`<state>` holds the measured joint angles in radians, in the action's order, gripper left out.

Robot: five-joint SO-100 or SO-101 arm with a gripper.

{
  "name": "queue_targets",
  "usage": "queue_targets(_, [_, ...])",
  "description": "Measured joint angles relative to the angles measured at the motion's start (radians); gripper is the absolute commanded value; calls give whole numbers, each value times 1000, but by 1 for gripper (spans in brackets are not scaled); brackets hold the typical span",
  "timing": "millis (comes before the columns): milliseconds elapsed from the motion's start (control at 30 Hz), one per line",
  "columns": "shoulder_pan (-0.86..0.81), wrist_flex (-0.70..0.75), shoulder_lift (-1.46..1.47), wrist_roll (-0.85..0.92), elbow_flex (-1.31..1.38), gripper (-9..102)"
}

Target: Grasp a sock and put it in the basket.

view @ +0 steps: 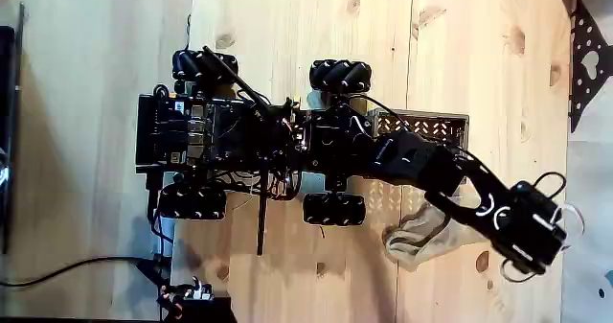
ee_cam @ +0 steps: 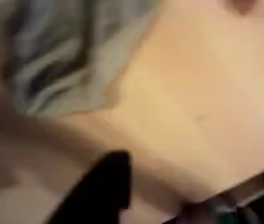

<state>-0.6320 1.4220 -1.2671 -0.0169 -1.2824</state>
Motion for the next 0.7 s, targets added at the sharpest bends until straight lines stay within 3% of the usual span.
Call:
queue_targets(133, [-17,92,-15,26,0,37])
queue_targets(367, [-2,117,74,84,0,37])
queue_targets(700, [31,-60,437,112,61,39])
